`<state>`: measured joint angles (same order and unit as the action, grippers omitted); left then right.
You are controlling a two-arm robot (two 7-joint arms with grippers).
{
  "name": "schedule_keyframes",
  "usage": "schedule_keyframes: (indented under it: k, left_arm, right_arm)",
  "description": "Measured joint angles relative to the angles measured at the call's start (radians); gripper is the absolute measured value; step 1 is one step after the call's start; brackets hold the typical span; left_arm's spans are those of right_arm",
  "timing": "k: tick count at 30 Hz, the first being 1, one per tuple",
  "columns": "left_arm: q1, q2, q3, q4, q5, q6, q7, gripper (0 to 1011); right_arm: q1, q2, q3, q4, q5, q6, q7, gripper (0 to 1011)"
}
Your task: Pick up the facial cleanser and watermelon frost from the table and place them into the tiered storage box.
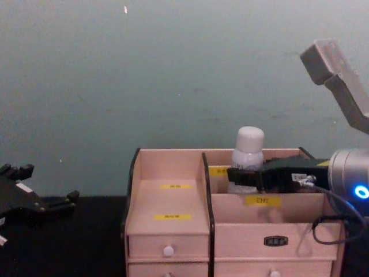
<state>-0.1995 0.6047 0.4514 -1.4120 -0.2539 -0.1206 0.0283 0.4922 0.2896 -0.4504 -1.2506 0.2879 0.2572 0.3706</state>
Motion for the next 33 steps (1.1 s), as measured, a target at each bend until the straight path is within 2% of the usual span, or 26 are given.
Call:
schedule_keyframes:
  k: [10, 12, 16, 19, 23, 25, 33]
  left_arm:
    - [0.0, 0.0, 0.0, 0.0, 0.0, 0.0, 0.0, 1001]
    - [0.0, 0.0, 0.0, 0.0, 0.0, 0.0, 0.0, 1001]
    - [0.0, 0.0, 0.0, 0.0, 0.0, 0.0, 0.0, 1001]
    - [0.0, 0.0, 0.0, 0.0, 0.0, 0.0, 0.0, 1001]
    - [0.0, 0.0, 0.0, 0.0, 0.0, 0.0, 0.0, 1001]
    - [0.0, 0.0, 0.0, 0.0, 0.0, 0.0, 0.0, 1001]
    - [0.0, 0.0, 0.0, 0.0, 0.0, 0.0, 0.0, 1001]
  right_arm:
    - [0.0, 0.0, 0.001, 0.0, -0.001, -0.001, 0.0, 601]
    - [0.0, 0.0, 0.001, 0.0, -0.001, 0.0, 0.0, 628]
    - [0.0, 0.0, 0.001, 0.0, 0.0, 0.0, 0.0, 772]
    - [0.0, 0.001, 0.001, 0.0, 0.0, 0.0, 0.0, 826]
    - [0.0, 0.001, 0.001, 0.0, 0.001, 0.0, 0.0, 964]
    - [0.0, 0.001, 0.001, 0.0, 0.002, 0.001, 0.0, 1000]
    - [0.0, 0.001, 0.001, 0.0, 0.002, 0.001, 0.0, 1000]
